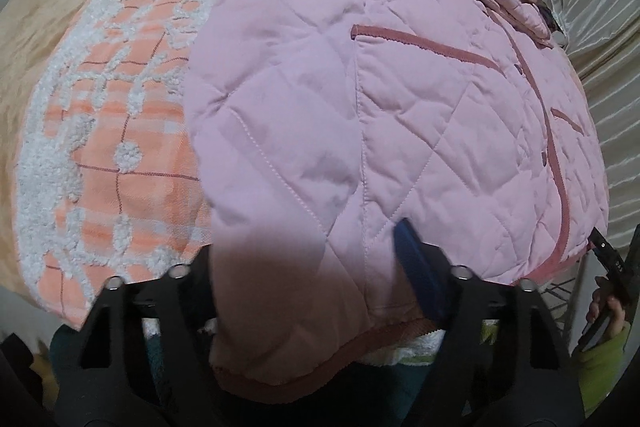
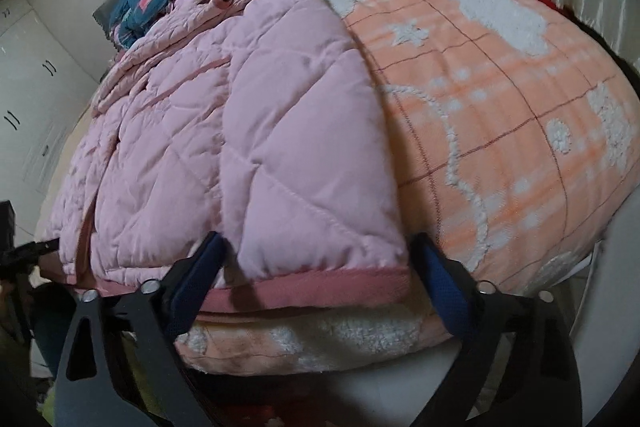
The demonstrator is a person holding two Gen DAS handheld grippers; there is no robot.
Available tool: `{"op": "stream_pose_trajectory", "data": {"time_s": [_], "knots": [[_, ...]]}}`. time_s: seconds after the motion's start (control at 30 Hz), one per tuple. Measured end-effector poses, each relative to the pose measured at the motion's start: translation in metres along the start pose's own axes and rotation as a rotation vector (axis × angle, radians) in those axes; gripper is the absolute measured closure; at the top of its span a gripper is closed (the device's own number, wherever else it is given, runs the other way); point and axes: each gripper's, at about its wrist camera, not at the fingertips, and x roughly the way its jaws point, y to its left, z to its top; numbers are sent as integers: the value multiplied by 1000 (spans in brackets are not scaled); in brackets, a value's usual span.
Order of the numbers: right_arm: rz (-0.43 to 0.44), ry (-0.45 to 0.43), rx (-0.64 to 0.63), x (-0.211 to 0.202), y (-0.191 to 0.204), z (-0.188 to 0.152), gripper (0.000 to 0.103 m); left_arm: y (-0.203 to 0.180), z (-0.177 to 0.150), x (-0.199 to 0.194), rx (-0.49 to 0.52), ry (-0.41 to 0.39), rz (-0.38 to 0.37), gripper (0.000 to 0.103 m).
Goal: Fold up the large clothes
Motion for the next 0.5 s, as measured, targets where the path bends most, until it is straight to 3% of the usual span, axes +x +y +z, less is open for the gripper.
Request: {"op": "stream_pose_trajectory", "data": {"time_s": [0.07,0.13,0.17,0.2,0.33,0.5], "knots": [[38,-9,-4,-5,5,-1,43,2,-3,-4,7,-10,5,58],[39,-25,-32,-11,13,-2,64,2,-5,-9,28,-26,18,69],[60,-37,-47,-15,16,-1,75,2,-6,-11,31,-36,12,73],[67,-45,-53,-18,17,0,80,2,-6,-12,36,-42,6,75],[71,-80,-85,-30,27,6,89,-1,-5,-25,58,-81,-17,88],[98,-122,-95,-42,31,14,91,-13,-6,-39,112,-125,-10,92]]}}
